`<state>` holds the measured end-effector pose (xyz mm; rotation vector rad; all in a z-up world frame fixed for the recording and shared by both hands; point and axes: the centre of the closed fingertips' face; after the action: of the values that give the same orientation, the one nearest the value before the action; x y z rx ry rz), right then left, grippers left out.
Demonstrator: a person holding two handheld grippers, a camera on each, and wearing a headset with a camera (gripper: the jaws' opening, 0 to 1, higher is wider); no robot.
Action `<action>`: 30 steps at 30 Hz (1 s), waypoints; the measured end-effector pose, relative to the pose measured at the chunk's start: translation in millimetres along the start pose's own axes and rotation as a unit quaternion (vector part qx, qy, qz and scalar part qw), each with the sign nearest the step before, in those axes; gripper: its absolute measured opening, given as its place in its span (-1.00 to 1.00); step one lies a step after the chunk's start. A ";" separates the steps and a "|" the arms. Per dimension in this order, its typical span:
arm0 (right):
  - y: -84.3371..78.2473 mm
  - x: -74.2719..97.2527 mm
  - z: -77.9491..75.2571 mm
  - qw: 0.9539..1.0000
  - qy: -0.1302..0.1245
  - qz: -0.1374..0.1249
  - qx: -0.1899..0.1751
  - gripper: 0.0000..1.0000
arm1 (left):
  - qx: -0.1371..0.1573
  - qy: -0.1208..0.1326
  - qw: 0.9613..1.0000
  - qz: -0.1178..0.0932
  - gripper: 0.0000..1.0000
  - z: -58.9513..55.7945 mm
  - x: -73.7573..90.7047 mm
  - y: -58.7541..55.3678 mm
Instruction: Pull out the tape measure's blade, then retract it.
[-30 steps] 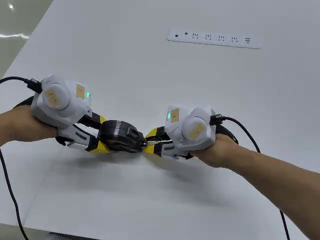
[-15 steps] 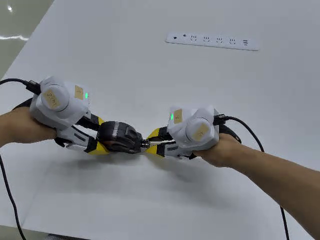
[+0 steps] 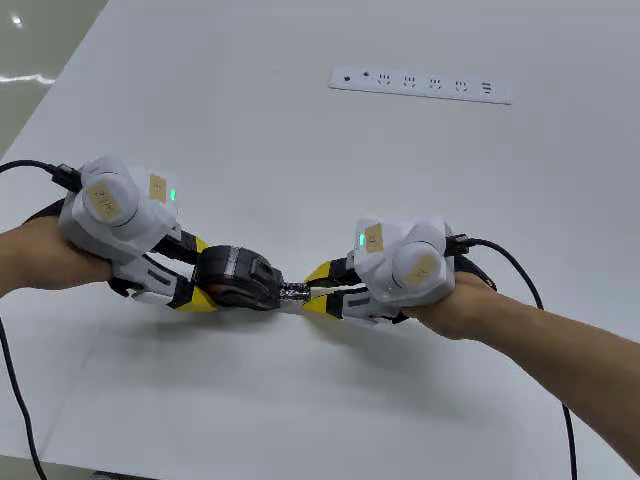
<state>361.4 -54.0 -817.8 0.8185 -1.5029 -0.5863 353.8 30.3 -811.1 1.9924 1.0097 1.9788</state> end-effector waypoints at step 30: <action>-24.8 32.0 0.8 1.000 -0.001 0.000 0.005 -0.81 | -0.003 -0.002 1.000 0.000 -0.44 0.1 -1.0 0.7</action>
<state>365.0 -94.3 -817.0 0.8267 -1.5091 -0.5808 354.3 29.3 -811.6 1.9920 1.0027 1.9742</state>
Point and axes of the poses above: the centre of the closed fingertips' face, and the gripper's own axes: x roughly backward along the fingers, z roughly to its left, y roughly out of its top, and after that the axes turned 3 degrees about x, right-handed
